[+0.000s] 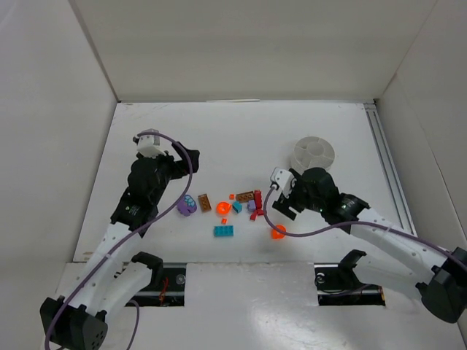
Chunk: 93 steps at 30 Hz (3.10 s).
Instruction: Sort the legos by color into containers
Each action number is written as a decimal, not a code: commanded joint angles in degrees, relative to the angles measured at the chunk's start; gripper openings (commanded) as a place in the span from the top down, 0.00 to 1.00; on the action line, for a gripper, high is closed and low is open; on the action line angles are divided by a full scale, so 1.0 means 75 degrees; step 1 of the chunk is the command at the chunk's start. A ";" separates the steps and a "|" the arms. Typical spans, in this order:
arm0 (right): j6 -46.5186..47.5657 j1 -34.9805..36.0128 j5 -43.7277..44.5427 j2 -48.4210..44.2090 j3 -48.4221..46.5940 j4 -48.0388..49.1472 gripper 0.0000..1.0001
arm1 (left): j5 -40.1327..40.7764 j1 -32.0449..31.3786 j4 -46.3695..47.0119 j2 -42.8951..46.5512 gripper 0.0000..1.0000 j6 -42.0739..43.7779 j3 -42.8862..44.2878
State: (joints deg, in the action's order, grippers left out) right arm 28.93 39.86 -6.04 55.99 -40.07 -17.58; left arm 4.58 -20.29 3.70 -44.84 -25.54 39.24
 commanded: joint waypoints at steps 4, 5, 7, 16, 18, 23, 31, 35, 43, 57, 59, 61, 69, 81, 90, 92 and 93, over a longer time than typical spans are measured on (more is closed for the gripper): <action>-0.1476 0.0100 -0.0423 0.0315 0.0666 0.0467 0.29 | -0.0926 -0.0060 0.0572 -0.0021 0.00 0.0066 -0.0568; -0.1548 0.0100 -0.0599 0.0444 0.0667 0.0539 0.30 | -0.0997 -0.0060 0.0572 -0.0021 0.00 0.0065 -0.0568; -0.1676 0.0100 -0.0857 0.0585 0.0750 0.0540 0.32 | -0.1150 -0.0060 0.0572 -0.0220 0.00 0.0065 -0.0639; -0.2123 0.0100 -0.1679 0.1324 0.1066 0.0270 0.45 | -0.1724 -0.0060 0.0642 -0.0361 0.00 0.0065 -0.0955; -0.2123 0.0100 -0.1679 0.1394 0.1066 0.0130 0.47 | -0.1806 -0.0060 0.0643 -0.0292 0.00 0.0065 -0.1049; -0.2123 0.0100 -0.1679 0.1559 0.1066 -0.0081 0.50 | -0.1875 -0.0060 0.0643 -0.0291 0.00 0.0065 -0.1200; -0.2123 0.0100 -0.1819 0.1629 0.1218 -0.0234 0.53 | -0.2028 -0.0060 0.0643 -0.0361 0.00 0.0065 -0.1272; -0.2193 0.0100 -0.1749 0.1629 0.1218 -0.0082 0.55 | -0.2321 -0.0060 0.0724 -0.0513 0.00 0.0136 -0.1272; -0.2345 0.0100 -0.1468 0.1770 0.1289 0.0364 0.64 | -0.2509 -0.0060 0.0795 -0.0829 0.00 -0.0004 -0.1412; -0.1773 0.0100 -0.1714 0.1699 0.0893 0.0657 1.00 | -0.2743 -0.0271 0.0795 -0.1040 0.00 -0.0075 -0.1635; -0.1573 0.0100 -0.1517 0.1699 0.0599 0.0657 1.00 | -0.2743 -0.0341 0.0795 -0.1111 0.00 -0.0075 -0.1635; -0.1211 0.0030 -0.1351 0.1699 0.0050 0.0307 1.00 | -0.2743 -0.0423 0.0795 -0.1111 0.00 -0.0075 -0.1635; -0.0470 -0.1118 0.0649 0.1114 -0.1944 -0.0818 1.00 | -0.2266 -0.0681 0.0550 -0.1264 0.00 -0.0437 -0.1565; -0.0318 -0.1623 0.4836 0.2482 -0.3984 -0.0796 1.00 | -0.1877 -0.0844 0.0058 -0.2083 0.00 -0.0649 -0.1319; -0.0248 -0.1529 0.5188 0.3925 -0.4547 -0.0796 1.00 | -0.1360 -0.1220 -0.0213 -0.2528 0.08 -0.0649 -0.1166; -0.0330 -0.1459 0.5469 0.4066 -0.4547 -0.0796 1.00 | -0.1361 -0.1290 -0.0213 -0.2529 0.09 -0.0649 -0.1166; -0.0330 -0.1459 0.5470 0.4229 -0.4547 -0.0796 1.00 | -0.1361 -0.1290 -0.0213 -0.2622 0.11 -0.0580 -0.1166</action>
State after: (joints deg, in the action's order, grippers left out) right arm 26.79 28.14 31.53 87.29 -71.31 -24.10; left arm -6.48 -29.52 2.15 -64.18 -30.11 28.14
